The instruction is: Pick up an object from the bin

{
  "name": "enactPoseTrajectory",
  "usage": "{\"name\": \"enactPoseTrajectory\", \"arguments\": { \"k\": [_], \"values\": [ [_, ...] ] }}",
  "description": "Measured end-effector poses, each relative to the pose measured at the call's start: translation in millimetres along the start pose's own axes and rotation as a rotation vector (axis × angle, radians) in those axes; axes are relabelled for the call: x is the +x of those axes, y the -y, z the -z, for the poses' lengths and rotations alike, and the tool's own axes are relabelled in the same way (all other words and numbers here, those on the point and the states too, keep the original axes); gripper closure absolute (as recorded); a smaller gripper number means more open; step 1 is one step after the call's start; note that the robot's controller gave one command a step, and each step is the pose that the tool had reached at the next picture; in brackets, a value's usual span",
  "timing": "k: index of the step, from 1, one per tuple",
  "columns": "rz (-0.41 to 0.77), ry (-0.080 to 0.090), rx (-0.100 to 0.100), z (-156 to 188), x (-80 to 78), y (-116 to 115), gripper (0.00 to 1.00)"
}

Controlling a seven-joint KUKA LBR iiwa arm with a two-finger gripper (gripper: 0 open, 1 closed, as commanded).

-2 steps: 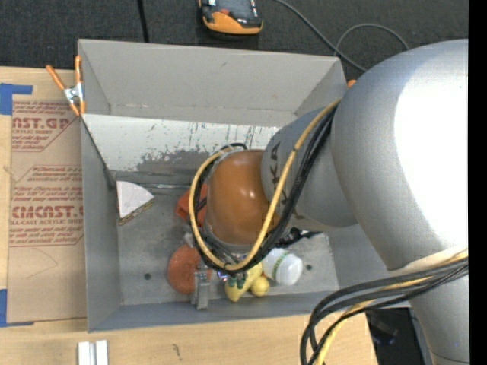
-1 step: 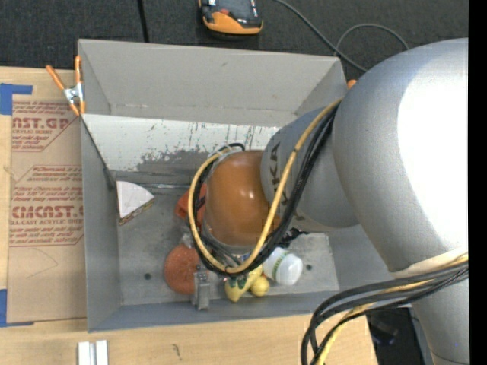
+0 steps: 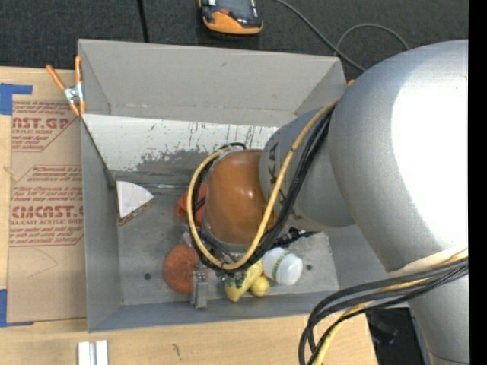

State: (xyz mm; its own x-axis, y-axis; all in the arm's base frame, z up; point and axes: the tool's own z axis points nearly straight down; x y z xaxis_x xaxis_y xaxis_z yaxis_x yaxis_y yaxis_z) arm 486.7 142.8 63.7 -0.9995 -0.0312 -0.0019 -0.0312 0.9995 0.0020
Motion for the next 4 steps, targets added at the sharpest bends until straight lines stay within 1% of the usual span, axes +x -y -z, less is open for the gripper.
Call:
{"name": "enactPoseTrajectory", "arguments": {
  "k": [1, 2, 4],
  "values": [
    [0.029, 0.005, 0.000, 1.1, 0.8, -1.0, 0.00],
    [0.001, -0.008, 0.000, -2.2, 1.0, -1.1, 1.00],
    [0.001, -0.008, 0.000, 3.6, 1.5, -0.9, 1.00]
  ]
}}
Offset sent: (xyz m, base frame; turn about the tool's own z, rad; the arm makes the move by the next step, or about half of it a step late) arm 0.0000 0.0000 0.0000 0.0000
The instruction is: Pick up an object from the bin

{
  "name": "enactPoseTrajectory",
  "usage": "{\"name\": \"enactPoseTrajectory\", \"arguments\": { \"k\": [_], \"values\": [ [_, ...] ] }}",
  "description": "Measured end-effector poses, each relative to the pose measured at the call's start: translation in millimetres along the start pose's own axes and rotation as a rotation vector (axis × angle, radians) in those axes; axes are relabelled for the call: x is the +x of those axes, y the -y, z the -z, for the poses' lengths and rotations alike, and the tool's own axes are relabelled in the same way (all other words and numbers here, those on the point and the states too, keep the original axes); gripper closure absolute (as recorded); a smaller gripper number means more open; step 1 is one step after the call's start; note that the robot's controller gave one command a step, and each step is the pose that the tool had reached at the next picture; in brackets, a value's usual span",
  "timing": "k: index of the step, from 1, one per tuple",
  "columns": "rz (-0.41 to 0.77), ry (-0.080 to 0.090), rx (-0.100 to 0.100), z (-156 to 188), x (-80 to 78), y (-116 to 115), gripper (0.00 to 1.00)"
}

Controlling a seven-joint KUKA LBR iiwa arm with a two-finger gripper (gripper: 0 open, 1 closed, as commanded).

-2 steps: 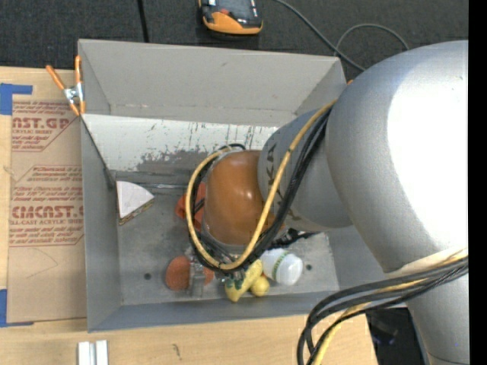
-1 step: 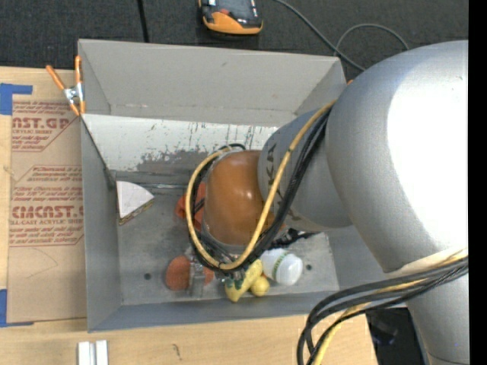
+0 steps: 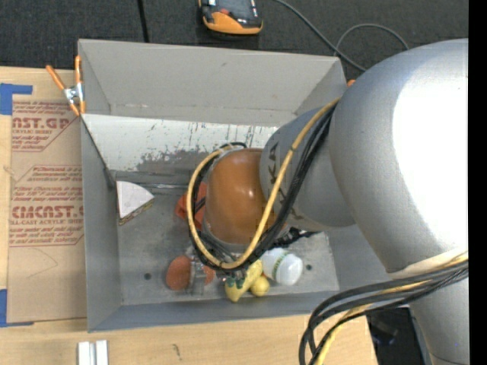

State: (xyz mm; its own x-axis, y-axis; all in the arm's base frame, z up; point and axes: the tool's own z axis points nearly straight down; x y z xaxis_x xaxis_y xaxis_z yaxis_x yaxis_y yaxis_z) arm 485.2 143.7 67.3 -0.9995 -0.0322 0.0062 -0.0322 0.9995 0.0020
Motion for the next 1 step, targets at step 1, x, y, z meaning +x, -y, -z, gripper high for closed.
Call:
{"name": "enactPoseTrajectory", "arguments": {
  "k": [1],
  "values": [
    [0.000, -0.001, 0.001, 22.5, 0.4, 0.2, 1.00]
  ]
}}
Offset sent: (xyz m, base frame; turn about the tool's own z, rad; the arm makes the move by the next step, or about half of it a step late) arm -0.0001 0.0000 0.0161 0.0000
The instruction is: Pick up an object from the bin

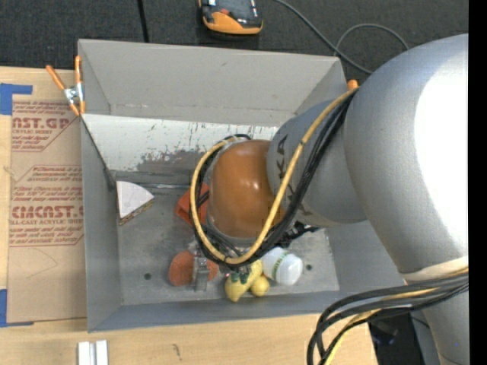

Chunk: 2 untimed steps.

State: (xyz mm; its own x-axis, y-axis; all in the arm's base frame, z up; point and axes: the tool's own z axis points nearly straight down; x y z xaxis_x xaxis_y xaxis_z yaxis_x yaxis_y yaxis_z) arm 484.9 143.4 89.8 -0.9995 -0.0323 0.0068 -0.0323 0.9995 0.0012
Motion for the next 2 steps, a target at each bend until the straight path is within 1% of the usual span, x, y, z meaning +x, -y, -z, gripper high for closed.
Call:
{"name": "enactPoseTrajectory", "arguments": {
  "k": [1, 2],
  "values": [
    [0.000, 0.005, -0.001, 20, -1.4, 0, 1.00],
    [0.000, 0.005, 0.000, 38, -1.2, 0, 1.00]
  ]
}}
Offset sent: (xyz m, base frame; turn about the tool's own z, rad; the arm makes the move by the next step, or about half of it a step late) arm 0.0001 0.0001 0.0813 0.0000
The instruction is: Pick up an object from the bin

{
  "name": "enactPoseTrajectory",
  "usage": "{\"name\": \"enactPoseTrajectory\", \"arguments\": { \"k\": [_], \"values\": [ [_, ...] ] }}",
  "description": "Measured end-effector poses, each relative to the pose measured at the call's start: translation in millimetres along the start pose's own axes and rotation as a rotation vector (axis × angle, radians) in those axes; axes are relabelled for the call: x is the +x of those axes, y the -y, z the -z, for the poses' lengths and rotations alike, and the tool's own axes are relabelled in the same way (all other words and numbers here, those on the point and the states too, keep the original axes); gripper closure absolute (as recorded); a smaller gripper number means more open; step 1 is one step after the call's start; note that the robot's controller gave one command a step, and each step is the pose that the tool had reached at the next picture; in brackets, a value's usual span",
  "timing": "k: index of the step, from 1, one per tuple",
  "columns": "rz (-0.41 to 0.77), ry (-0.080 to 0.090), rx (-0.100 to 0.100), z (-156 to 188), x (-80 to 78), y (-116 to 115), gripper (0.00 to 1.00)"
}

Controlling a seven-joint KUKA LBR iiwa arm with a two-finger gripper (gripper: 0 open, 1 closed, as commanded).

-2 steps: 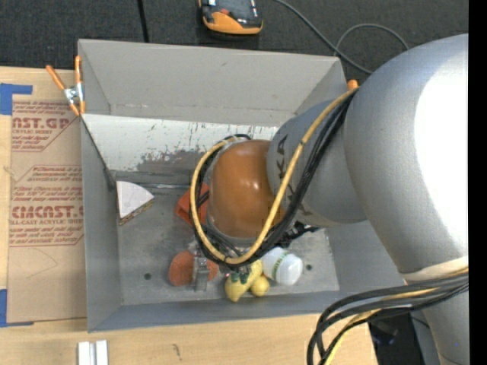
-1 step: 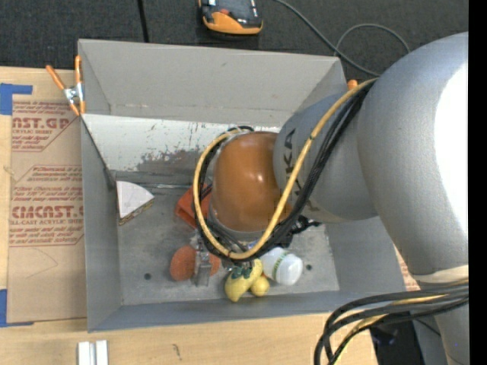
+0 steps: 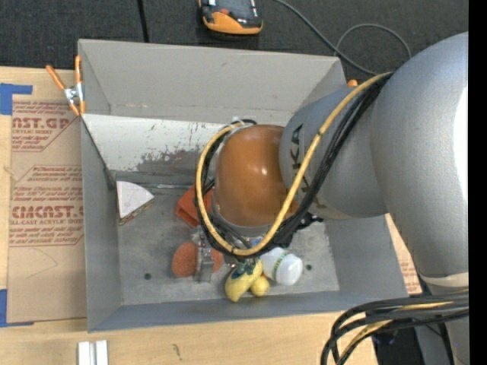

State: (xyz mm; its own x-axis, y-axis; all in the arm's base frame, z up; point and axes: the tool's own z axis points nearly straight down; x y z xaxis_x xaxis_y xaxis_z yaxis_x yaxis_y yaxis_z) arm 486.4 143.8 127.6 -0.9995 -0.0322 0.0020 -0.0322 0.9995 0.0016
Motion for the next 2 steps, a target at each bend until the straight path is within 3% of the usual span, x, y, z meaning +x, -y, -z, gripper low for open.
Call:
{"name": "enactPoseTrajectory", "arguments": {
  "k": [2],
  "values": [
    [0.000, -0.001, 0.001, 27, -0.3, 0, 1.00]
  ]
}}
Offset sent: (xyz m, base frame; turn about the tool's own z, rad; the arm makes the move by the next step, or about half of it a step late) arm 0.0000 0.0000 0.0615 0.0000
